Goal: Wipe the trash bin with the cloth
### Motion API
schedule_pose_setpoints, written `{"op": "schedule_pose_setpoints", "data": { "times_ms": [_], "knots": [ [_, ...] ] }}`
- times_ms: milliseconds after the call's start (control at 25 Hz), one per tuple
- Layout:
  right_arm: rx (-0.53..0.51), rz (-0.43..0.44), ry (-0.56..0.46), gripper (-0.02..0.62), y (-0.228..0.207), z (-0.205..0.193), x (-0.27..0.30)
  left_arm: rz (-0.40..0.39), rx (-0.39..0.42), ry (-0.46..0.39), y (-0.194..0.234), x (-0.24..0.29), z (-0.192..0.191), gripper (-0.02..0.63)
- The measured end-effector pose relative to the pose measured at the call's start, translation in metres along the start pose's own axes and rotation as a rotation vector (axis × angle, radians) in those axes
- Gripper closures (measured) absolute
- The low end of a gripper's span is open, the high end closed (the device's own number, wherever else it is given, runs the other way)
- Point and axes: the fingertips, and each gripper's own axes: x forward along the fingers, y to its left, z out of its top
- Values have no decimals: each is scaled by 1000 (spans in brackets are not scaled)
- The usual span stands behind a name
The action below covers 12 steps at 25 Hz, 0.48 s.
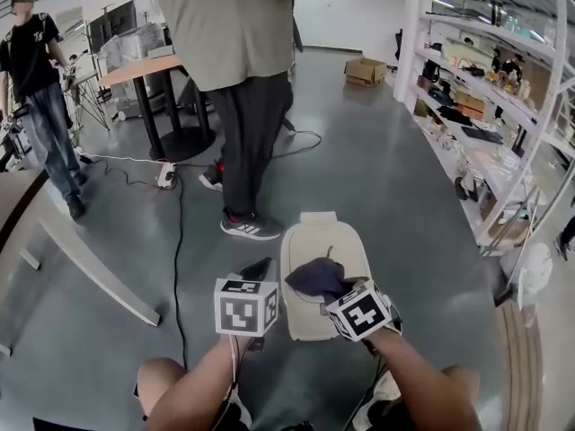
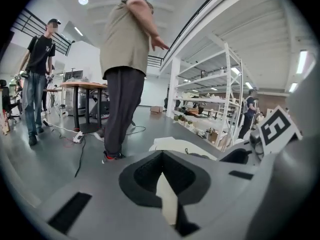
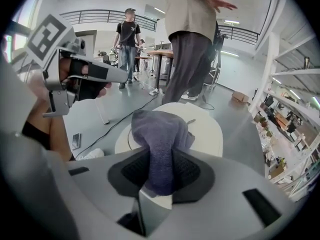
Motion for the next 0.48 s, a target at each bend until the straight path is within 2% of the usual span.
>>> {"op": "schedule_pose_setpoints", "data": {
  "times_ms": [480],
  "knots": [
    [42,-32,4,492,-27,-19,-12,-16,11,-1,-9,5,-1,606]
  ]
}}
